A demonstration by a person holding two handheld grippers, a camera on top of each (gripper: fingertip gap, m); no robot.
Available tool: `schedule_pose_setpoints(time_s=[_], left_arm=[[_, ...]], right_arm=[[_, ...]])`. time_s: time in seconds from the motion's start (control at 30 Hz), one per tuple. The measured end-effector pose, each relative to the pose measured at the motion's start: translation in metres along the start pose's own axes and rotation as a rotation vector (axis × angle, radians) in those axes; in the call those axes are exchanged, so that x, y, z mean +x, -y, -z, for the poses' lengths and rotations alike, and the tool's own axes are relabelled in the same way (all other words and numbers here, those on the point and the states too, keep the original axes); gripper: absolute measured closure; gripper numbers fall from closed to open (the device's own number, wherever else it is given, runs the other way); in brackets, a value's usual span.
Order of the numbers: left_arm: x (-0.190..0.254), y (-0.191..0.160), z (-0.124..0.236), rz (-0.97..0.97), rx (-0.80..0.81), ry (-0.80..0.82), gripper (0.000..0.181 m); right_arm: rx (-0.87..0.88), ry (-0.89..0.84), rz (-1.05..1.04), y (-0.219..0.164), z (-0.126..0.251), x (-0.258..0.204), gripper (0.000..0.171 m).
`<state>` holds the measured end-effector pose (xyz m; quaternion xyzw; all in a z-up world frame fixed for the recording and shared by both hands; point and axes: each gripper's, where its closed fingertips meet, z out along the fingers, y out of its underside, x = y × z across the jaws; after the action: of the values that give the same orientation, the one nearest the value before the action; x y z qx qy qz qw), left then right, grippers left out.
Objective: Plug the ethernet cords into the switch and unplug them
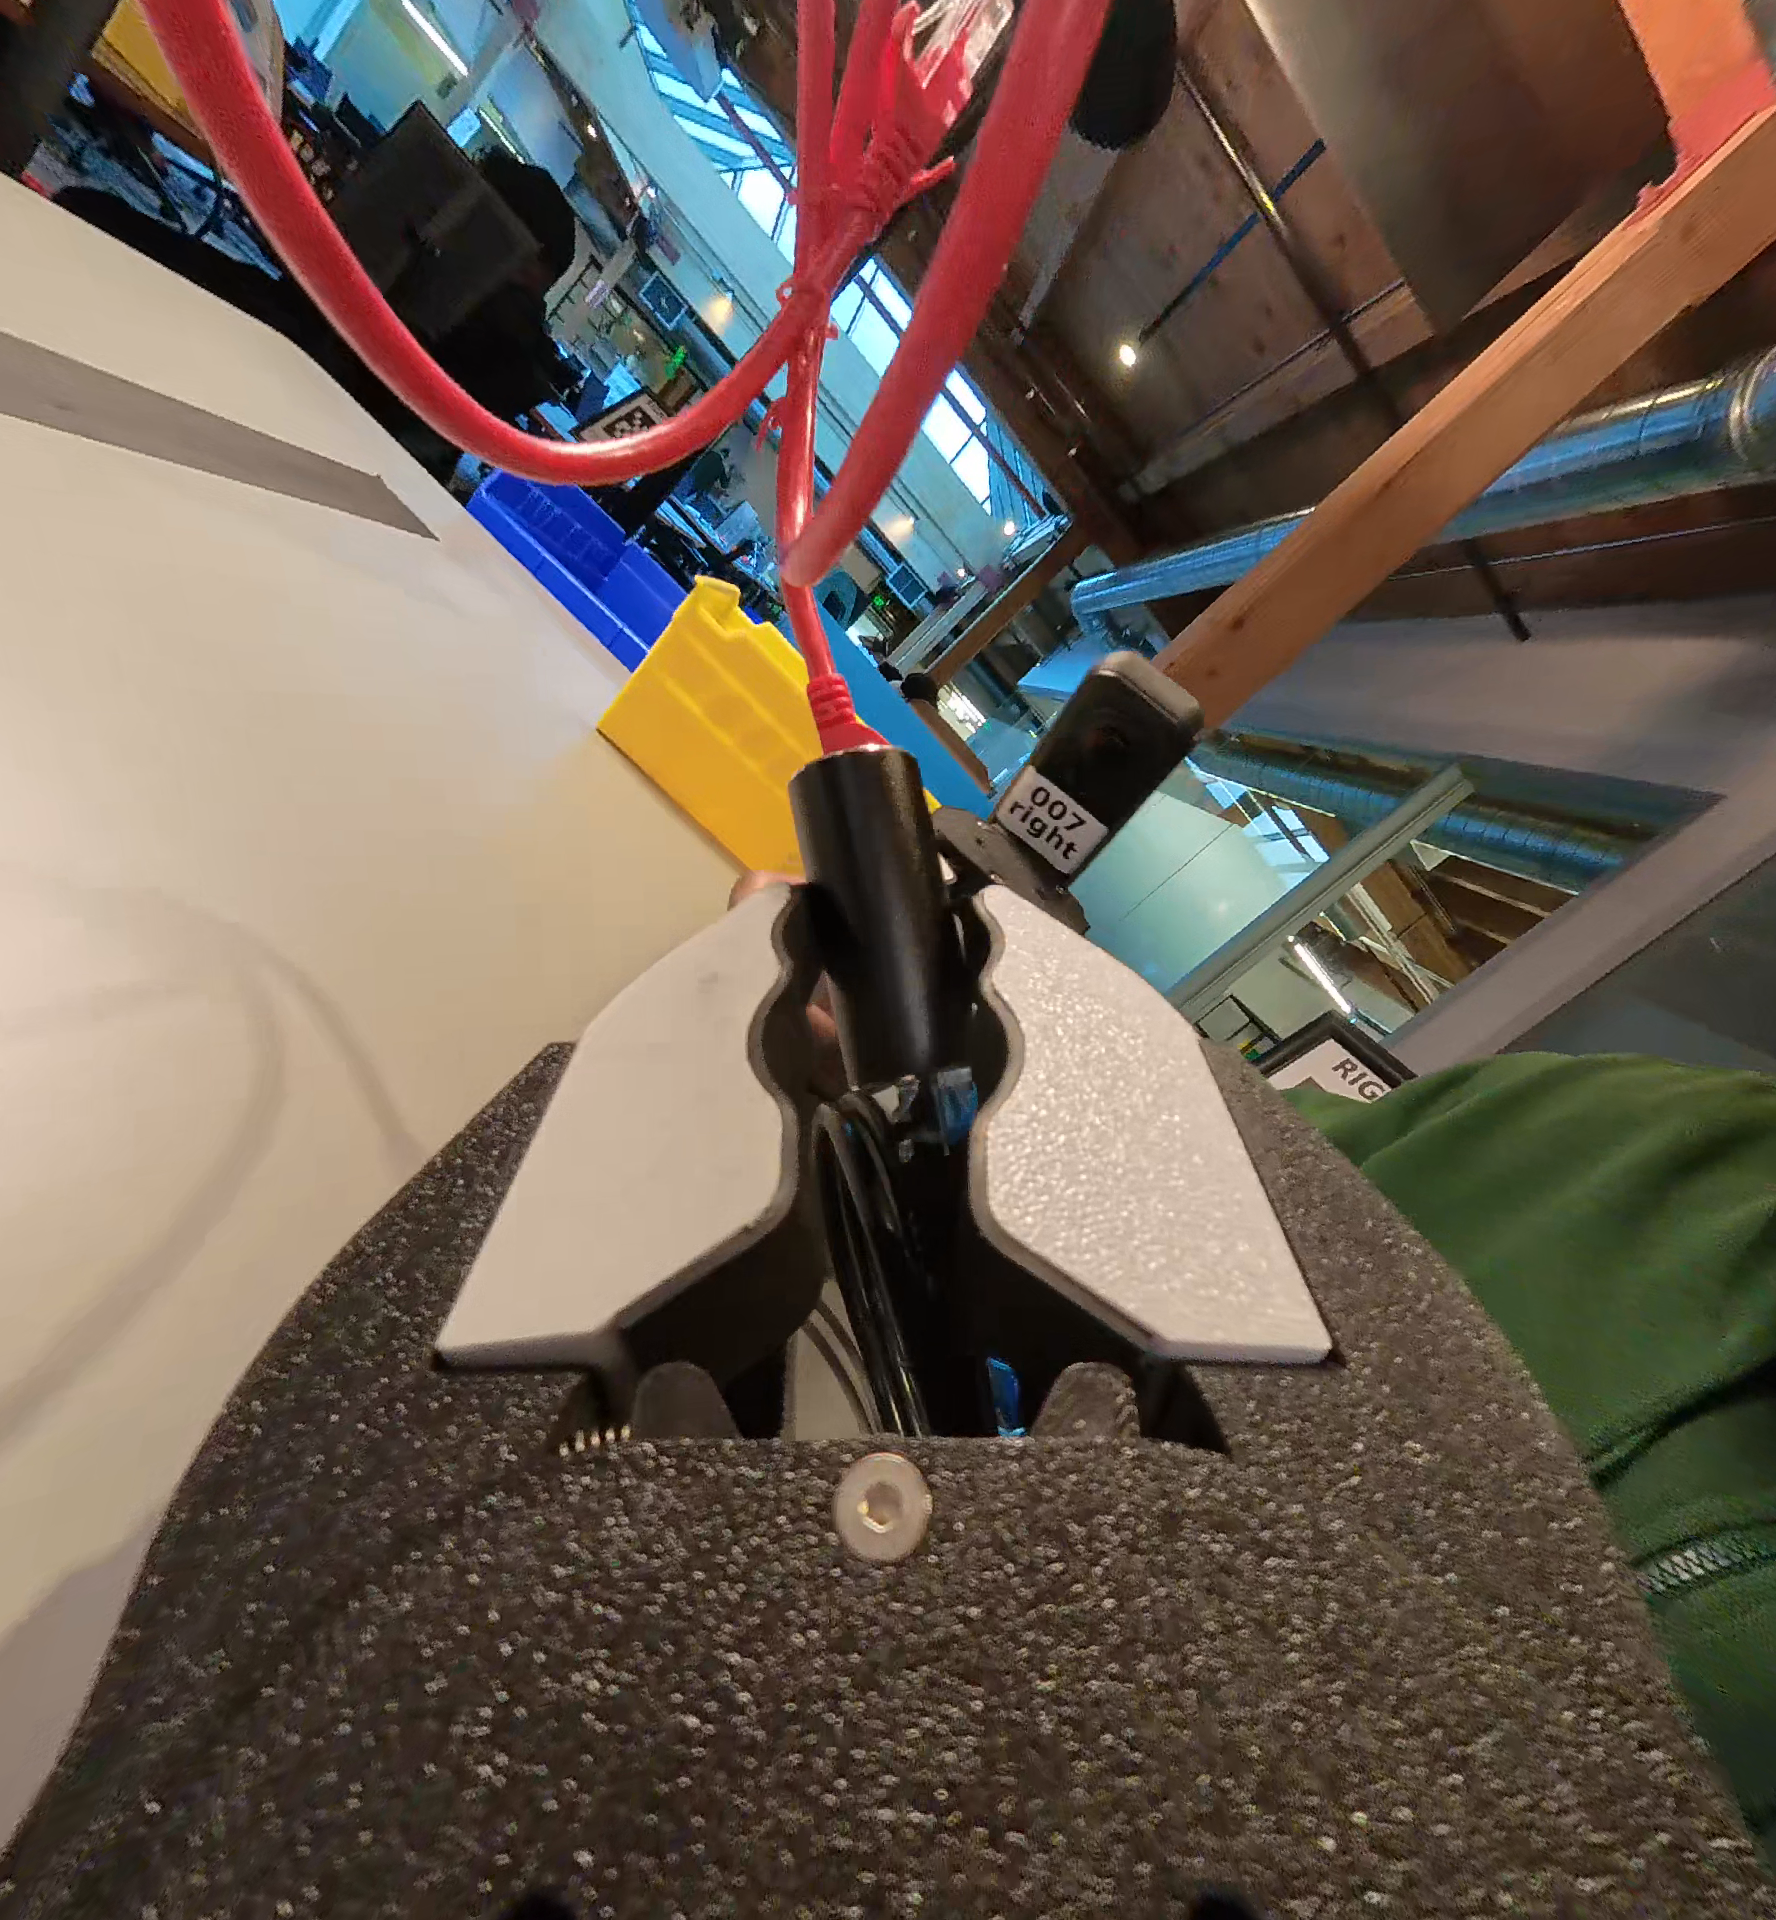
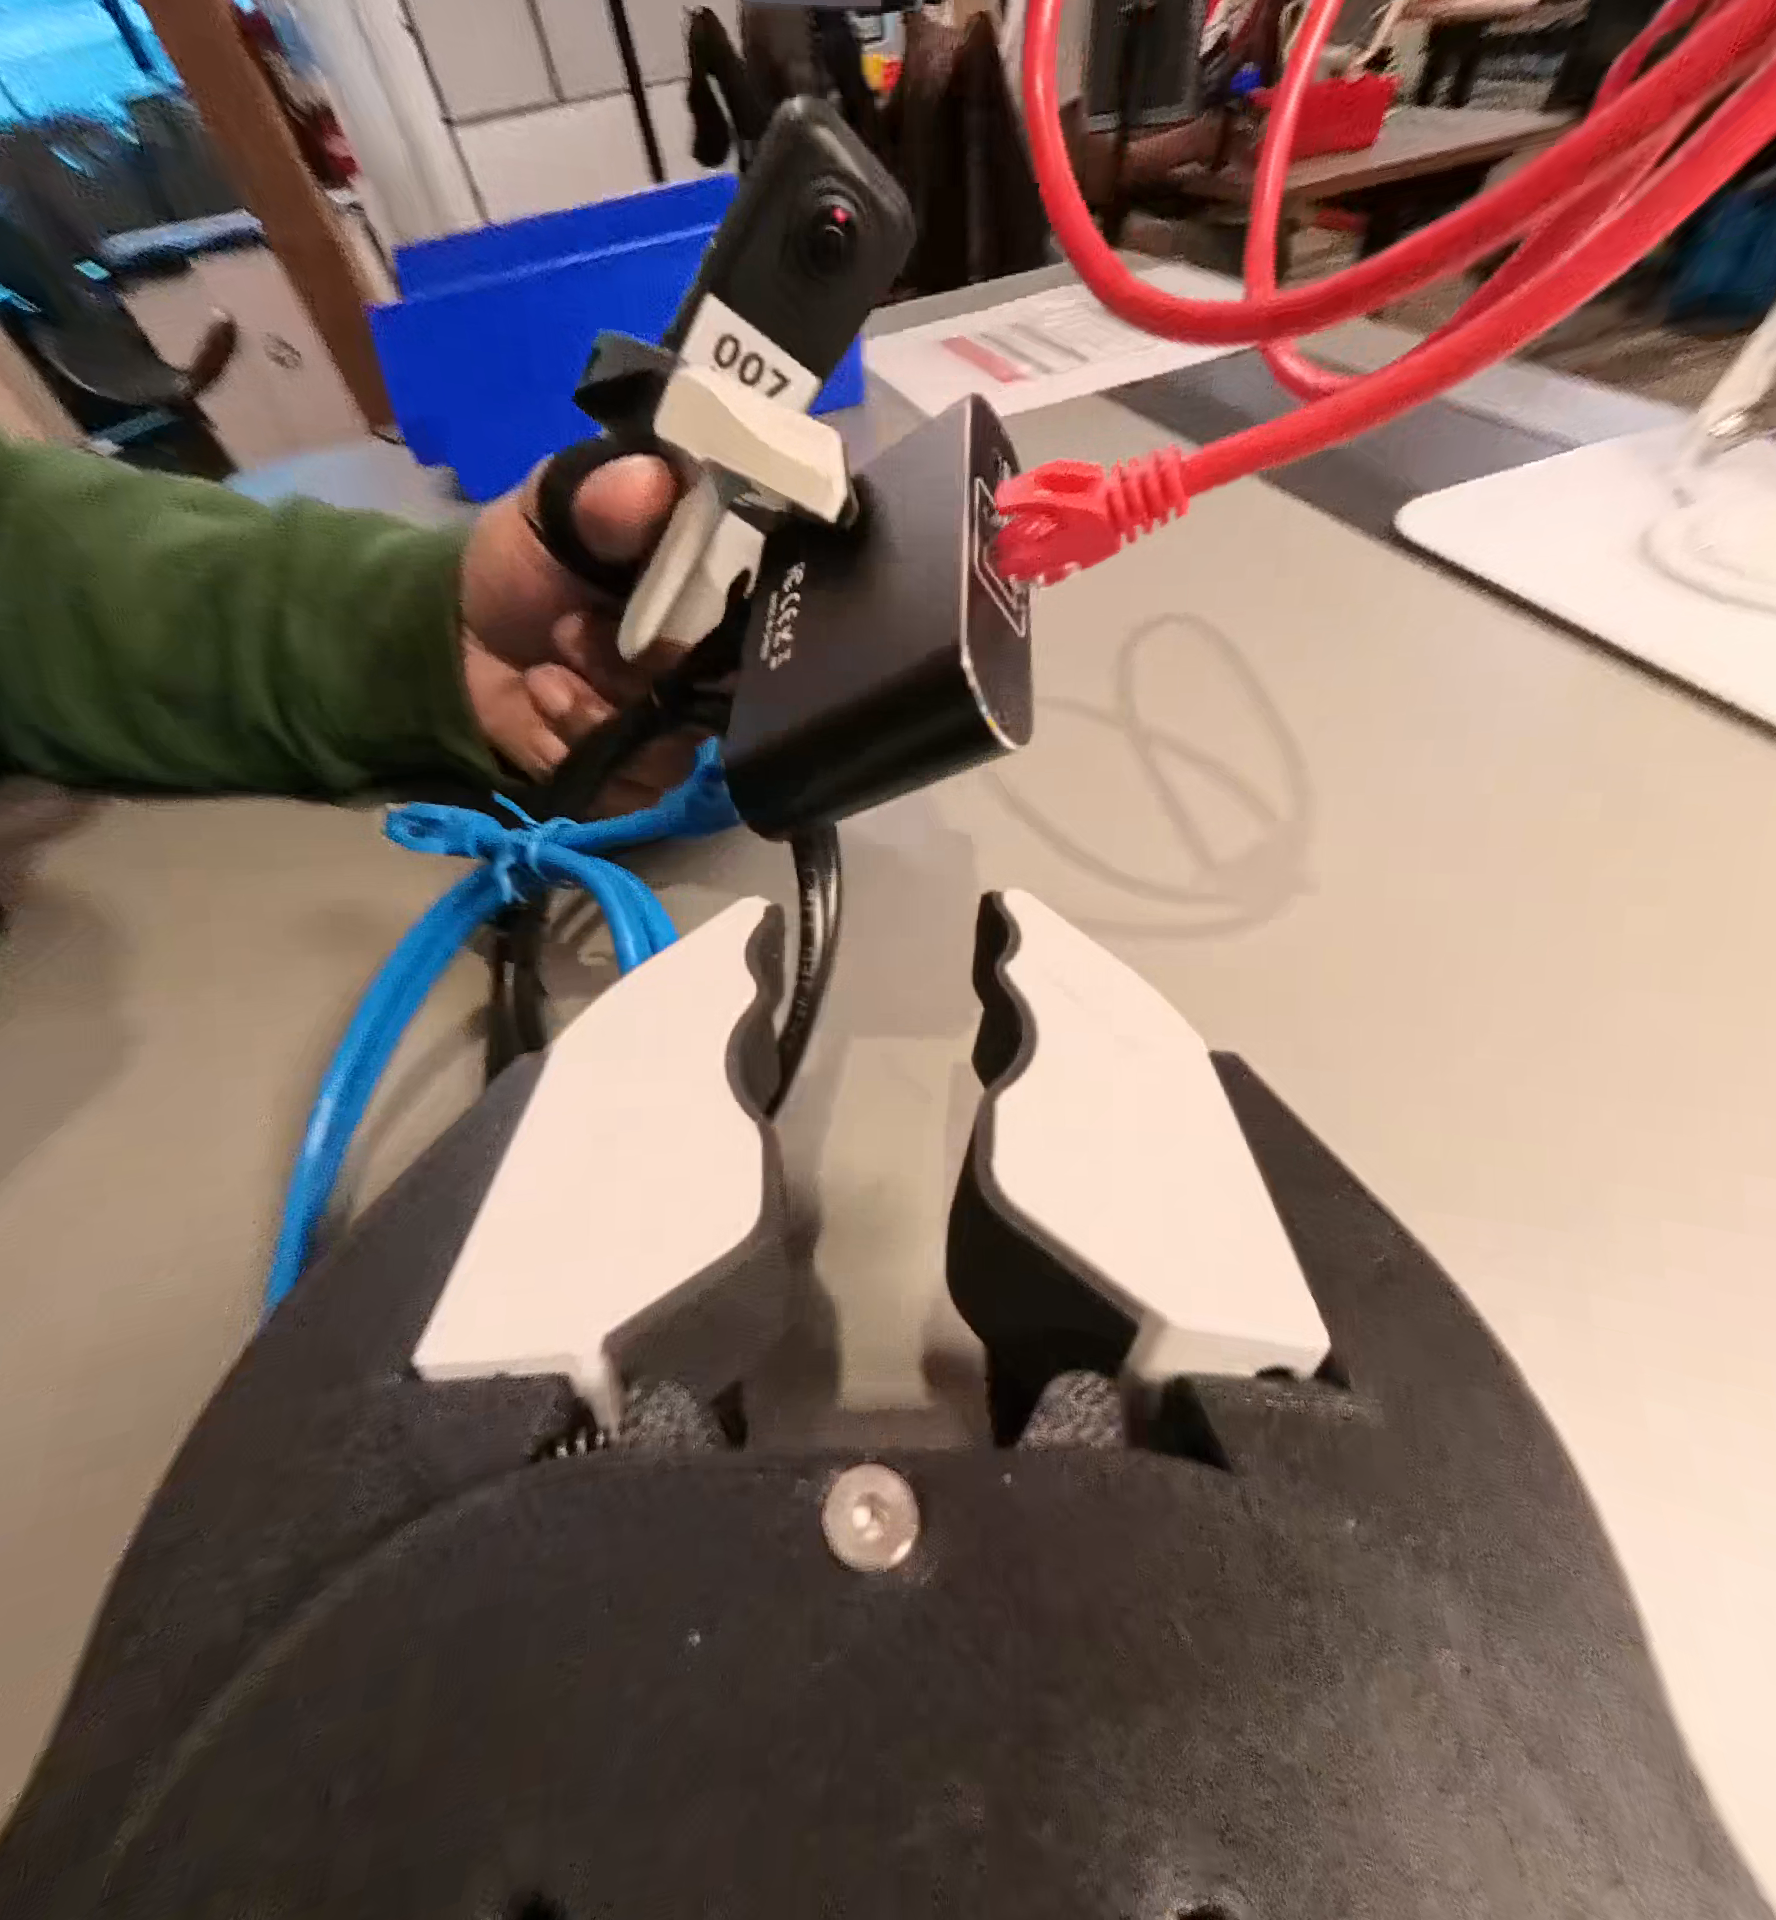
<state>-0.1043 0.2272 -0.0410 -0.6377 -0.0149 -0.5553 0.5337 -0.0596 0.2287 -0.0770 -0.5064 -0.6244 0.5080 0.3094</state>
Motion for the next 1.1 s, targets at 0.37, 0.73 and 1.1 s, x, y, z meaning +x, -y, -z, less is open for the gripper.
schedule_pose_setpoints(time_s=[0.37, 0.73, 1.1], left_arm=[[0.006, -0.018, -0.004, -0.027, -0.139, -0.030, 0.153], [0.017, -0.058, -0.005, -0.014, -0.426, -0.104, 0.150], [0.016, 0.013, 0.008, -0.341, -0.135, 0.102, 0.153]], right_arm=[[0.029, 0.216, -0.103, 0.005, -0.003, -0.024, 0.140], [-0.041, 0.230, -0.015, -0.005, -0.008, -0.037, 0.141], [0.007, -0.011, 0.054, 0.004, -0.003, -0.003, 0.146]])
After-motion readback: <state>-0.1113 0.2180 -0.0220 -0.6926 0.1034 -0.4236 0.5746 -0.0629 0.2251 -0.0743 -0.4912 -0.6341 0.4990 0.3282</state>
